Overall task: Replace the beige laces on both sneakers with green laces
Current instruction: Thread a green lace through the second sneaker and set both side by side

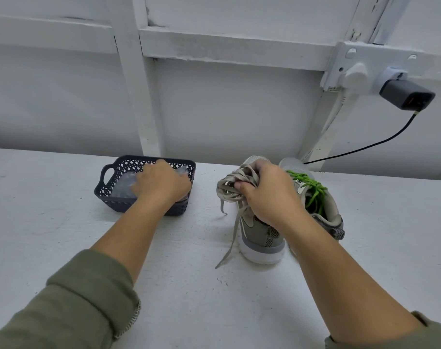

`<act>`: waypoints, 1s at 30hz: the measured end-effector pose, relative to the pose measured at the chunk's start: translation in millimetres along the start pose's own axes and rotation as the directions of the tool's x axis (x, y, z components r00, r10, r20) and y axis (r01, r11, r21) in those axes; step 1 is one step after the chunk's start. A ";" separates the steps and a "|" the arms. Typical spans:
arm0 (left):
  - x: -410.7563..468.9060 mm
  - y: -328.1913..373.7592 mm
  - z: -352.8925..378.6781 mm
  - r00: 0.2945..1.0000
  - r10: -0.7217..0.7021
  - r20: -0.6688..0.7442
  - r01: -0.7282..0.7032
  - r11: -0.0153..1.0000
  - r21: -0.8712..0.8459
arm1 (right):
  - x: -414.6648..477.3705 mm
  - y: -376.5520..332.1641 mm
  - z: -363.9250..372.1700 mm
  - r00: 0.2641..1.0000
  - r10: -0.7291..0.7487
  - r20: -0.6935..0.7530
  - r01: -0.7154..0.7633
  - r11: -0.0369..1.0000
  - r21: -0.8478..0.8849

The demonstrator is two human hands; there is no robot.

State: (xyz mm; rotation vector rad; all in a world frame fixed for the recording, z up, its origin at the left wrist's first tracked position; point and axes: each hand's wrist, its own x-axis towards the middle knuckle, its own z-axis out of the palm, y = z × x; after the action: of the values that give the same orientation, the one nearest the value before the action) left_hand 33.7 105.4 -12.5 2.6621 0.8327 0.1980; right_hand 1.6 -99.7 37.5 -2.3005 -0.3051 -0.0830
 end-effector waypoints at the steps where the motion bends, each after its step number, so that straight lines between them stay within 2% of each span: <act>1: 0.0 -0.5 1.1 1.000 0.006 0.026 -0.006 1.000 -0.019 | -0.6 0.0 -0.4 1.000 -0.003 0.003 0.003 1.000 -0.003; 4: -6.7 1.1 4.2 0.996 0.072 0.049 -0.069 0.996 -0.063 | -2.4 0.9 -0.4 1.000 -0.006 0.017 0.006 1.000 -0.008; 7: -9.4 2.4 5.3 0.998 0.046 0.044 -0.041 0.994 -0.103 | -3.4 4.1 -1.8 1.000 -0.007 0.011 0.007 1.000 -0.013; 11: -12.6 4.6 -5.2 0.993 0.074 -0.088 -0.096 0.954 -0.285 | -1.9 7.6 -10.5 1.000 -0.009 -0.008 0.009 1.000 -0.017; 14: -29.0 13.1 -26.2 0.961 0.148 -0.235 -0.231 0.896 -0.379 | 0.7 6.3 -22.9 0.999 -0.024 -0.047 0.025 0.999 0.030; 16: -39.8 19.4 -39.4 0.935 0.220 -0.277 -0.322 0.855 -0.408 | 1.1 1.4 -34.1 0.997 -0.044 -0.070 0.053 0.989 0.135; 18: -50.6 25.6 -48.7 0.920 0.295 -0.258 -0.383 0.813 -0.438 | -0.2 -6.7 -46.3 0.992 -0.070 -0.100 0.096 0.953 0.288; 21: -68.1 36.0 -51.0 0.896 0.403 -0.188 -0.438 0.727 -0.529 | -4.5 -19.5 -54.8 0.989 -0.082 -0.125 0.137 0.829 0.543; 23: -78.7 42.2 -47.4 0.893 0.430 -0.132 -0.405 0.641 -0.652 | -6.0 -20.2 -47.5 0.986 -0.075 -0.147 0.146 0.811 0.567; 25: -87.8 45.5 -44.0 0.900 0.435 -0.039 -0.292 0.534 -0.794 | -8.2 -13.4 -35.5 0.985 -0.051 -0.163 0.126 0.864 0.487; 27: -92.3 46.2 -39.8 0.889 0.447 0.103 -0.097 0.403 -0.910 | -12.1 -5.6 -26.7 0.982 -0.050 -0.180 0.117 0.915 0.385; 30: -98.4 47.2 -35.3 0.826 0.495 0.271 0.182 0.222 -0.958 | -16.9 2.0 -23.9 0.984 -0.087 -0.157 0.117 0.974 0.192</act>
State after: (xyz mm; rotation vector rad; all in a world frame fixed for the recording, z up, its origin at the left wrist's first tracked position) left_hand -30.2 22.5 34.6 1.3664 0.0523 -0.0180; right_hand -13.4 -121.8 49.6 -2.0657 -0.3397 -0.2627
